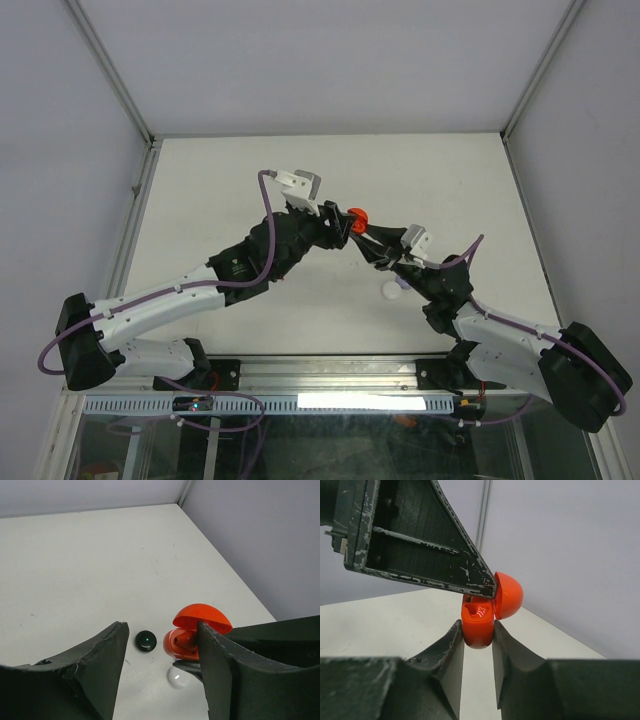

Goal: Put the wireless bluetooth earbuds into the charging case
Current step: Place the earbud in the charging case, then pick up the earbud from the center of the board.

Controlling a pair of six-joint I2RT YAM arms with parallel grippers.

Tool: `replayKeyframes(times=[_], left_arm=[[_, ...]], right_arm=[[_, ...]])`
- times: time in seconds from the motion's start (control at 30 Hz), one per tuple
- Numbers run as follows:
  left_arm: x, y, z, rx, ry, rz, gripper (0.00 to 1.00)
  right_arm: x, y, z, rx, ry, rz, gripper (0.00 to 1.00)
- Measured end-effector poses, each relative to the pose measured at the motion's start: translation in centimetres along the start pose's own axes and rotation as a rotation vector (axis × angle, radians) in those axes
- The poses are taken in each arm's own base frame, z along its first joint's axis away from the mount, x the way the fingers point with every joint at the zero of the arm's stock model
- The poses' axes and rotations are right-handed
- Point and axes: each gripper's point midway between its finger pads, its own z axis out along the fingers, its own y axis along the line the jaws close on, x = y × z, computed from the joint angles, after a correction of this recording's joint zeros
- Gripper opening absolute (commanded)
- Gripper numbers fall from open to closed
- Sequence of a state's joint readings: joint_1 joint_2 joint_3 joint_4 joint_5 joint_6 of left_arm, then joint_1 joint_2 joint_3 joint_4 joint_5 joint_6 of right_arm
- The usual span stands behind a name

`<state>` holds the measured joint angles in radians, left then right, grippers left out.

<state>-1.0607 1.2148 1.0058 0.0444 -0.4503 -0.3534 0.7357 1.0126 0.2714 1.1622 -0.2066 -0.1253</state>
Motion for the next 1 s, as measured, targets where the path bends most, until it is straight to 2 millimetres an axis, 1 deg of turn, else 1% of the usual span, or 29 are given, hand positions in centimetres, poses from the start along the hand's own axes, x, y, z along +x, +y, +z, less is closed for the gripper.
replayKeyframes(times=[0.13,0.33,0.5,0.57,0.63,0.67,0.73,0.8,1.0], left_arm=[[0.0,0.4,-0.1,-0.024,0.004,-0.007,0.59],[-0.4,0.3,-0.5,-0.022,0.002,-0.026,0.62],[-1.7,0.8,-2.1,-0.028,-0.011,-0.034,0.64],[-2.3,1.2,-3.0,-0.043,-0.020,-0.049,0.65],[-2.3,2.0,-3.9,-0.066,-0.017,-0.058,0.68],[-2.0,2.4,-4.3,-0.077,-0.010,-0.062,0.68],[-0.8,3.5,-5.0,-0.117,0.025,-0.064,0.69],[0.9,4.6,-5.3,-0.158,0.076,-0.057,0.69],[7.3,8.8,-6.9,-0.306,0.260,-0.027,0.68]], right_arm=[[0.1,0.0,0.0,-0.001,0.004,0.001,0.00],[-0.1,0.1,0.0,-0.002,-0.001,0.000,0.00],[-0.4,-0.3,-0.1,0.017,-0.009,-0.006,0.00],[-0.6,-0.4,-0.2,0.026,-0.012,-0.009,0.00],[-0.5,-0.5,-0.5,0.035,-0.010,-0.011,0.00],[-0.4,-0.6,-0.6,0.038,-0.007,-0.012,0.00],[-0.3,-0.6,-0.9,0.044,-0.001,-0.013,0.00],[-0.1,-0.6,-1.2,0.048,0.008,-0.015,0.00],[0.5,-0.8,-2.0,0.064,0.032,-0.025,0.00]])
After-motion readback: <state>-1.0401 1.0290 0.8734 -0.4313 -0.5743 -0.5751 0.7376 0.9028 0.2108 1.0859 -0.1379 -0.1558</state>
